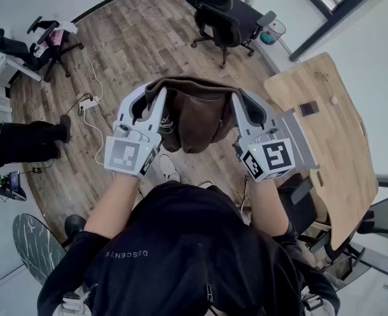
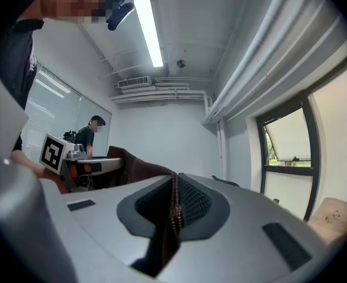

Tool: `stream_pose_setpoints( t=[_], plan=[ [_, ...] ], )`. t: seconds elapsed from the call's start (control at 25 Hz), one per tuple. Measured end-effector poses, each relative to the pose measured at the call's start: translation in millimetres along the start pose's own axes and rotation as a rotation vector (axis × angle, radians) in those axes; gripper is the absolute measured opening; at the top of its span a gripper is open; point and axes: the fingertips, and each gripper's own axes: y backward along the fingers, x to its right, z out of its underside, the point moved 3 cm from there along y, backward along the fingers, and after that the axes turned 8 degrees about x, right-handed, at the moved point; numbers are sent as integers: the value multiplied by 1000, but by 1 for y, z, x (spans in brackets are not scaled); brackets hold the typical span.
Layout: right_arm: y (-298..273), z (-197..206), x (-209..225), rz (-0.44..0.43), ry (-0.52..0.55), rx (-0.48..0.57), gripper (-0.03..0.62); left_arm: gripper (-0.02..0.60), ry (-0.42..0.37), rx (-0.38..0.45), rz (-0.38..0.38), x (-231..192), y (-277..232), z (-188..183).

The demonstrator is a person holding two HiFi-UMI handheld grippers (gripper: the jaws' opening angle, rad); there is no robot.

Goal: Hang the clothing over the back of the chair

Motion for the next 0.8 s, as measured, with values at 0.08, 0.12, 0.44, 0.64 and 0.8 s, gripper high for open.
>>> stream_pose_setpoints(
  t=[0.08,0.12,0.44,0.64,0.8],
  plan=[
    [-3,3,2,-2,-2,-1,40,52,3,0,-4,-1,-2,2],
    [-4,4,2,-1,-4,-2,40,52,5,0,-4,-1,-4,2],
    [-13,12,-2,-30,-8,-22,41,51,3,13,6,-9,0,-1],
    [-21,18,-8,-55,-35,-42,41,51,8,31,8,-16,4,-5],
    [-28,23,-13,-65,-44,-33,38,50,-4,28,-6,-26,5,-2]
  ],
)
